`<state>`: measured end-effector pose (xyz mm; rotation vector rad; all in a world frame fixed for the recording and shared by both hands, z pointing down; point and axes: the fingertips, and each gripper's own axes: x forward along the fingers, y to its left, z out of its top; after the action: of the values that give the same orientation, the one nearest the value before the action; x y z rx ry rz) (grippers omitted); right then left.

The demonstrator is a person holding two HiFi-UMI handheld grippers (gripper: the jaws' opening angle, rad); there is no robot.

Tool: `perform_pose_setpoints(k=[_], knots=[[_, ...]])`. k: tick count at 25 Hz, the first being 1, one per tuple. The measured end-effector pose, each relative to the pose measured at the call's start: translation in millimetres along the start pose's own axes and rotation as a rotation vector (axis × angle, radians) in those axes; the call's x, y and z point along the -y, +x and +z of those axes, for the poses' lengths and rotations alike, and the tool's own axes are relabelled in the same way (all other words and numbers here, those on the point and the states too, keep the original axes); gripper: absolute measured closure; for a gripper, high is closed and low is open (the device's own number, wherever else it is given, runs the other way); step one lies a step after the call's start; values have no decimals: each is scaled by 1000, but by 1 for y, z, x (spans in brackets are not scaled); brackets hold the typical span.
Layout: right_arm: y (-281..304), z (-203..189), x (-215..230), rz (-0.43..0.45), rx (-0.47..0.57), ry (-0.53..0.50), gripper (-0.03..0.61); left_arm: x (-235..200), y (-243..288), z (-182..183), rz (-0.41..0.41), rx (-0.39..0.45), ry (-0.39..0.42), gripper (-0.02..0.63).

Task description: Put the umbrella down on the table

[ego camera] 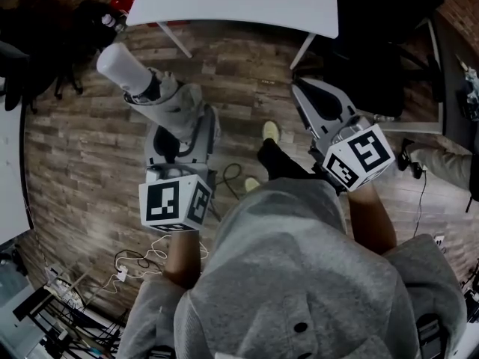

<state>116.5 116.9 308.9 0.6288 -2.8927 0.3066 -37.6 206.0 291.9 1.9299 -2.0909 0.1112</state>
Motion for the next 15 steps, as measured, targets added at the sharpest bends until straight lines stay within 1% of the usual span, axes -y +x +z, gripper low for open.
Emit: perform_pose_setpoints(k=[10,15], knots=[[36,21,72,8,0,2,543,5,71,22,23,-18,7,327],[51,29,97,19,4,-1,543,5,98,32,39,-14,10,327]])
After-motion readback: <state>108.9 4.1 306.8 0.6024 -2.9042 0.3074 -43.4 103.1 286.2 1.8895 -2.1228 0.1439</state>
